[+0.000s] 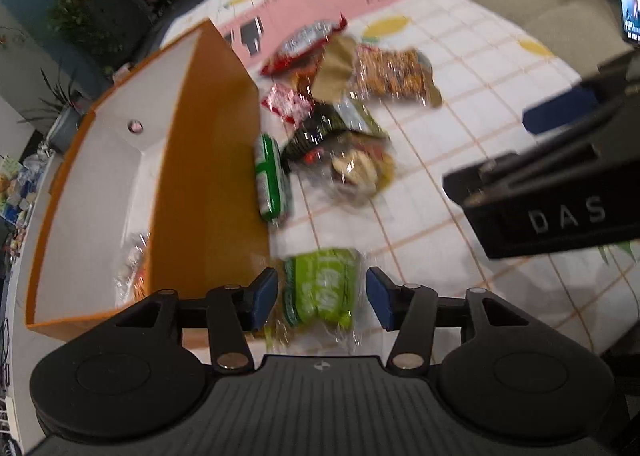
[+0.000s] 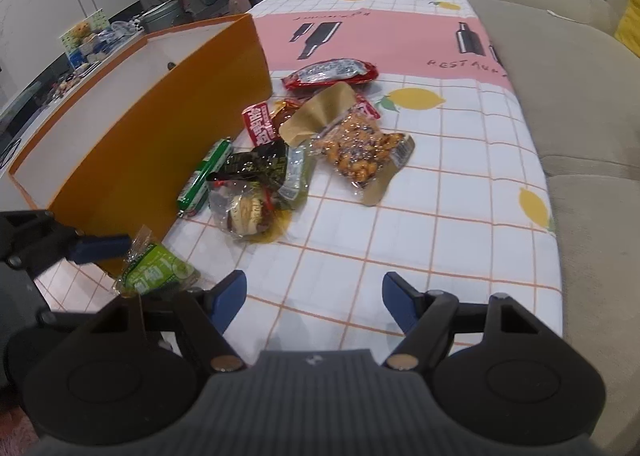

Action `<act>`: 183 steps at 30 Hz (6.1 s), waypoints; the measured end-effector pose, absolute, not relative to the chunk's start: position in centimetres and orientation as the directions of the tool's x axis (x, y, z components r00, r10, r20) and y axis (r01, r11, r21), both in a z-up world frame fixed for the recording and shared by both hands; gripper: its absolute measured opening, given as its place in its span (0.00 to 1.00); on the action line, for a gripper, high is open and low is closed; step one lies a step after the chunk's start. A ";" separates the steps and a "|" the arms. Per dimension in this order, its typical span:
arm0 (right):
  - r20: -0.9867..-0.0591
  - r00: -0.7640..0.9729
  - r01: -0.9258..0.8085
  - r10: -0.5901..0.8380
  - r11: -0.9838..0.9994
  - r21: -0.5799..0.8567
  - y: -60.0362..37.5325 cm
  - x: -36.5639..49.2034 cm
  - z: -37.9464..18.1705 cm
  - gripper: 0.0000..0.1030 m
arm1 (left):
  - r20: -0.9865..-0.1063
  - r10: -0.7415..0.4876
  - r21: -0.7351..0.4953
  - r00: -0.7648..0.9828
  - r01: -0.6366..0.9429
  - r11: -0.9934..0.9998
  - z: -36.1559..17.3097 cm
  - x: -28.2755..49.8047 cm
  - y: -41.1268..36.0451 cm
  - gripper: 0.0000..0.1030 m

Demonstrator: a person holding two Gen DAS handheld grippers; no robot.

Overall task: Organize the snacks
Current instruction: 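Grasp the green snack bag with the left gripper while the right grasps the wrapped bun, then carry the green bag and bun over the box and release both inside, then move both open tools back toward the remaining snacks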

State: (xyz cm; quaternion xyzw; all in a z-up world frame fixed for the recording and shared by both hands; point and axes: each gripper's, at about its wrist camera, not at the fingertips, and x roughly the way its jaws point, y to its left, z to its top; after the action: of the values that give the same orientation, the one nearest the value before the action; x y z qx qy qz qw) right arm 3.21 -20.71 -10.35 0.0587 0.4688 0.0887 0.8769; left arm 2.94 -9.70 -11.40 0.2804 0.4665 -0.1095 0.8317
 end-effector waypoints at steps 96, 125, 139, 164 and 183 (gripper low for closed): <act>-0.731 0.618 -0.142 0.289 0.956 0.258 -19.4 3.9 -0.9 0.28 | -0.711 -0.317 -0.169 0.627 0.285 0.943 0.7 5.5 -1.5 0.46; -0.802 0.485 -0.634 0.349 0.772 -0.048 -1.9 13.9 -0.9 0.27 | -0.884 -0.128 0.069 0.449 0.396 0.916 -2.5 18.1 6.8 0.46; -0.872 0.416 -0.738 0.259 0.657 -0.157 -0.5 16.5 -5.4 0.28 | -0.945 -0.053 0.098 0.324 0.432 0.896 -6.7 20.2 7.0 0.46; -0.837 0.468 -0.724 0.285 0.667 -0.178 -1.3 14.9 -3.9 0.55 | -0.915 -0.035 0.122 0.403 0.359 0.925 -4.7 19.3 6.7 0.66; -0.680 0.669 -0.405 0.300 0.914 0.004 -11.5 9.6 1.7 0.63 | -0.724 -0.139 0.042 0.676 0.244 0.969 1.9 12.6 2.8 0.66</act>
State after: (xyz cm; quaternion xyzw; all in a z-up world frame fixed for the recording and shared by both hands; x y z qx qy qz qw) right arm 9.64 -11.50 1.67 -0.0739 0.3576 0.1935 0.9106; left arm 12.60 2.83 1.86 0.0678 0.3885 -0.1048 0.9130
